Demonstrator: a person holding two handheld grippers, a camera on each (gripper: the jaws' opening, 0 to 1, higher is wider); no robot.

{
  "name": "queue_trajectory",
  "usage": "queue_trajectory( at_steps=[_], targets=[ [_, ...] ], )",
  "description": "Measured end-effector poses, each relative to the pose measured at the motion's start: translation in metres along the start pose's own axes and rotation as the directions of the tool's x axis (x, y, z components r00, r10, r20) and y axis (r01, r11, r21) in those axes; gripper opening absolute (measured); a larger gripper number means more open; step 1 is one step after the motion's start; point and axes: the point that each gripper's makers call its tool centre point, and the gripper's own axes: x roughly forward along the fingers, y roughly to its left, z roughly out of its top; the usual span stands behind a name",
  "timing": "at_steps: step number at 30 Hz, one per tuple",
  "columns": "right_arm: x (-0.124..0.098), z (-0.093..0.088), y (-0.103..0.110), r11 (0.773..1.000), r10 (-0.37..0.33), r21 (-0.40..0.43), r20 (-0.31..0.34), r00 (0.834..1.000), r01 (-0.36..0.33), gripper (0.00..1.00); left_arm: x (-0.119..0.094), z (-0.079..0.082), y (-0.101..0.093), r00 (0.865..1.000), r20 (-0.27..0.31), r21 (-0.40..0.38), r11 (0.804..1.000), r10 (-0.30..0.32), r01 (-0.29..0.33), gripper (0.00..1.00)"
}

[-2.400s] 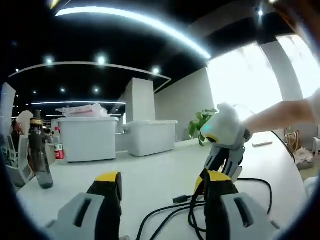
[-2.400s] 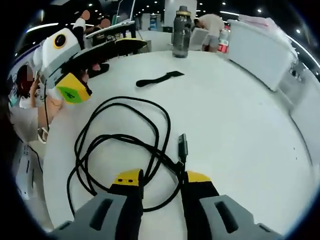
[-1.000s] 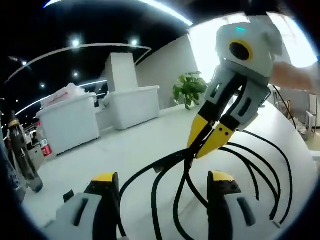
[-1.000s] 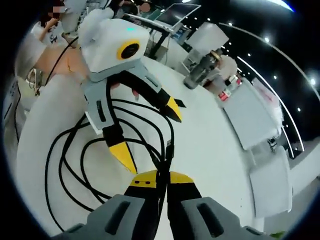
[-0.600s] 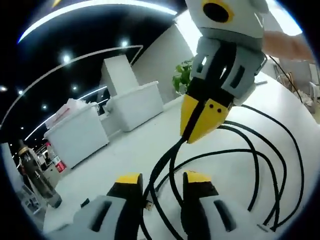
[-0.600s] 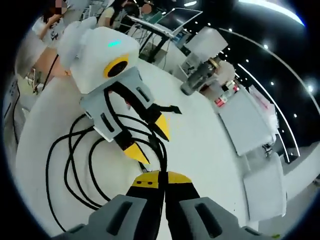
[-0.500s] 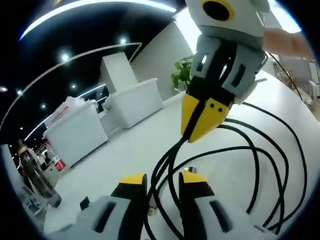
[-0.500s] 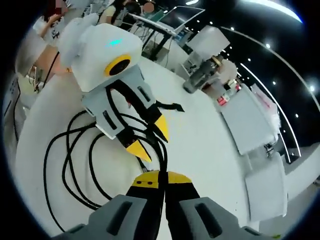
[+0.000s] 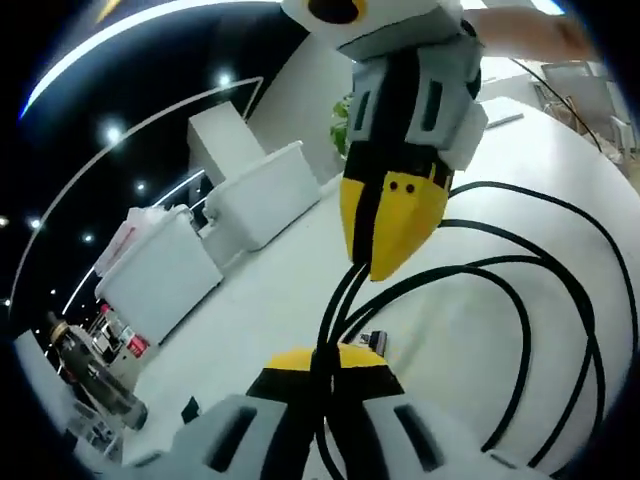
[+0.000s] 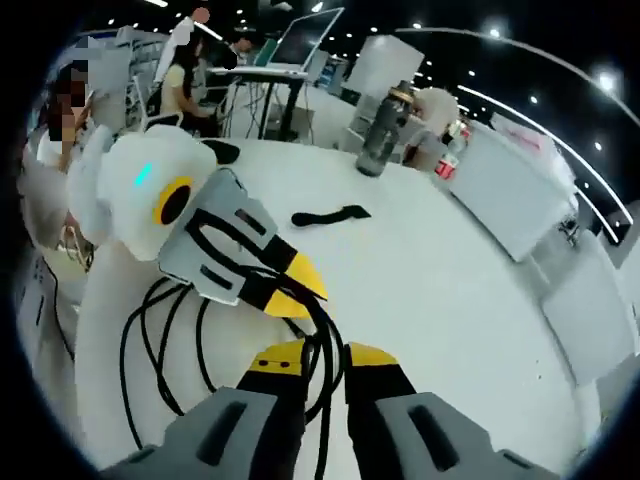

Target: Coil the Type-C to USB data cable on the desktop and secure it with Velcro straps.

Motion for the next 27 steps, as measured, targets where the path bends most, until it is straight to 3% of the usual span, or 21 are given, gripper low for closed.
queue_trajectory(
  at_steps=[3, 5, 6, 9, 10, 16, 17, 23, 25, 27],
  targets=[
    [-0.005, -0.005, -0.006, 0.998, -0.016, 0.064, -0.001, 1.0, 0.016, 0.32, 0.001, -0.006, 0.0, 1.0, -0.03, -0.013, 1.0, -0.003, 0.003, 0.07],
    [-0.01, -0.015, -0.009, 0.997, -0.039, 0.071, -0.04, 0.998, 0.042, 0.31, 0.001, -0.013, 0.0, 0.997, -0.077, -0.042, 0.999, 0.003, -0.006, 0.07],
    [-0.012, -0.024, -0.005, 0.993, -0.023, 0.112, -0.077, 0.997, 0.032, 0.31, 0.001, -0.013, 0.002, 0.997, -0.079, -0.051, 0.999, 0.009, -0.013, 0.07],
    [-0.01, -0.043, -0.001, 0.94, -0.005, 0.337, -0.164, 0.986, 0.061, 0.31, 0.001, -0.015, 0.004, 0.995, -0.095, -0.084, 0.996, 0.016, -0.024, 0.07],
    [-0.008, -0.051, -0.002, 0.928, -0.011, 0.361, -0.208, 0.978, 0.087, 0.31, 0.001, -0.015, 0.003, 0.995, -0.094, -0.085, 0.996, 0.015, -0.023, 0.07],
    [0.0, -0.057, 0.001, 0.926, -0.031, 0.351, -0.297, 0.954, 0.139, 0.36, -0.001, -0.017, 0.004, 0.995, -0.096, -0.114, 0.993, 0.02, -0.031, 0.08],
    [-0.001, -0.06, -0.001, 0.928, -0.045, 0.334, -0.333, 0.942, 0.163, 0.35, -0.001, -0.016, 0.005, 0.995, -0.098, -0.116, 0.993, 0.021, -0.032, 0.08],
    [0.006, -0.058, 0.005, 0.939, -0.008, 0.312, -0.402, 0.916, 0.145, 0.34, -0.003, -0.017, 0.005, 0.994, -0.104, -0.125, 0.992, 0.022, -0.035, 0.08],
    [0.007, -0.061, 0.007, 0.957, -0.011, 0.258, -0.435, 0.9, 0.136, 0.33, -0.004, -0.018, 0.004, 0.994, -0.105, -0.136, 0.99, 0.022, -0.037, 0.08],
    [0.01, -0.063, 0.008, 0.961, -0.013, 0.241, -0.446, 0.895, 0.134, 0.32, -0.005, -0.018, 0.004, 0.994, -0.105, -0.141, 0.989, 0.022, -0.036, 0.08]
  ],
)
